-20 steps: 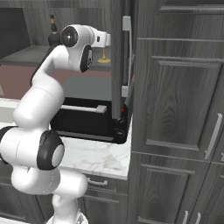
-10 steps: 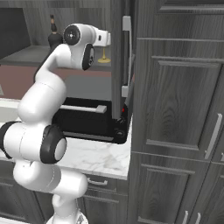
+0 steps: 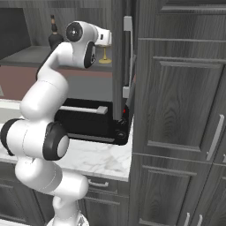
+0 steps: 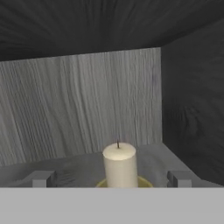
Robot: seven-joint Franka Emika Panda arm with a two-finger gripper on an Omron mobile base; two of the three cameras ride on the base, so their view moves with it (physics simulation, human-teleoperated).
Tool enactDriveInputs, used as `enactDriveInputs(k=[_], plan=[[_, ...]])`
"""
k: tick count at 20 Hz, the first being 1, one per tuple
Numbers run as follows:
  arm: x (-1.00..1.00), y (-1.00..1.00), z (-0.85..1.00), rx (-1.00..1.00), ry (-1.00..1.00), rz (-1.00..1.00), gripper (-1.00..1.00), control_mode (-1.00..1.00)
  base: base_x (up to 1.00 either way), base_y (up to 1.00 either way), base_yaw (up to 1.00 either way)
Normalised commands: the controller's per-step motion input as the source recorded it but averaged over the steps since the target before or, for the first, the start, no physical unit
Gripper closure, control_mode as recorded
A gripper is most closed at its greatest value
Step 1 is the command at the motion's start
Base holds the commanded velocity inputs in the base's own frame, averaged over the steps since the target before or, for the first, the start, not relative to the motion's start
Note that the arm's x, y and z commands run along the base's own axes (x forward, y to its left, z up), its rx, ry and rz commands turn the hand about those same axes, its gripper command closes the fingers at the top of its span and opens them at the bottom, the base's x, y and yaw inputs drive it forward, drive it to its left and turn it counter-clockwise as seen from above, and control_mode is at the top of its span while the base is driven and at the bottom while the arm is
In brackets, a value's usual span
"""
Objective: Get the candle and the liquor from the cabinet and move them to the dining counter.
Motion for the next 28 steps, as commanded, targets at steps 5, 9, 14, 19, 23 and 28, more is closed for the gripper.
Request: enactDriveInputs(k=[5,9,14,19,23,28], plan=[[0.03,0.0,-0.02,0.0,0.06,0.0,-1.0,-1.0,0.0,0.0,0.0],[0.06,0.0,0.0,0.0,0.08,0.0,-1.0,-1.0,0.0,0.0,0.0],[0.1,0.0,0.0,0.0,0.08,0.0,-1.0,-1.0,0.0,0.0,0.0],[0.09,0.0,0.0,0.0,0.06,0.0,-1.0,-1.0,0.0,0.0,0.0],[0.08,0.0,0.0,0.0,0.06,0.0,-1.0,-1.0,0.0,0.0,0.0],[0.13,0.0,0.0,0.0,0.04,0.0,-1.0,-1.0,0.0,0.0,0.0]])
